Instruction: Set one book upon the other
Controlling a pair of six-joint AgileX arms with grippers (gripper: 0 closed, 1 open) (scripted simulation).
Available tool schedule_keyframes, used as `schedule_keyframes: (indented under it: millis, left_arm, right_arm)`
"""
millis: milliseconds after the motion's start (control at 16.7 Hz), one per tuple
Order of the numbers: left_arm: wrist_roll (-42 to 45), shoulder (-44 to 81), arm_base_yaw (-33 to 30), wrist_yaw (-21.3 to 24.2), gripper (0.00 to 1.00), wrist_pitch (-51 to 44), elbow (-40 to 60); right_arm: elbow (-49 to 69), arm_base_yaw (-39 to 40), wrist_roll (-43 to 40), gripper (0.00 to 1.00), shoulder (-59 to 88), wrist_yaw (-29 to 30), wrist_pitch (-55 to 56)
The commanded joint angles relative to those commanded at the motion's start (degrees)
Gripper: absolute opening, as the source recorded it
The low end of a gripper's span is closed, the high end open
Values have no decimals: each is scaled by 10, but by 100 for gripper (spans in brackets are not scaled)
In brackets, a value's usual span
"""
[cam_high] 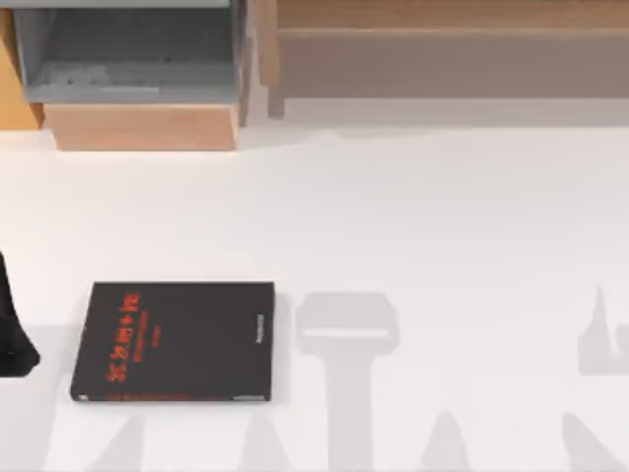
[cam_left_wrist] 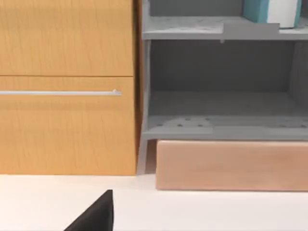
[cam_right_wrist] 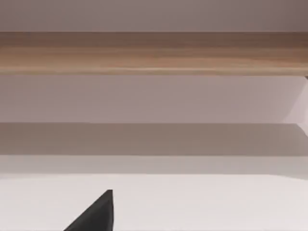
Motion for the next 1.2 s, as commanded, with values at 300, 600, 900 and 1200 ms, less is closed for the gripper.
schedule_keyframes:
  millis: [300, 600, 900, 1200]
  left_arm:
    - [0, 36, -11, -3, 100, 16, 33]
    - [-1, 218, -54, -18, 100, 83, 169]
    - [-2, 518, -103, -48, 100, 176, 356]
    - [-1, 830, -140, -89, 100, 271, 546]
  right_arm:
    - [0, 0, 0, 100, 0, 0, 0]
    - [0, 0, 0, 100, 0, 0, 0]
    - [0, 0, 0, 100, 0, 0, 0]
    - [0, 0, 0, 100, 0, 0, 0]
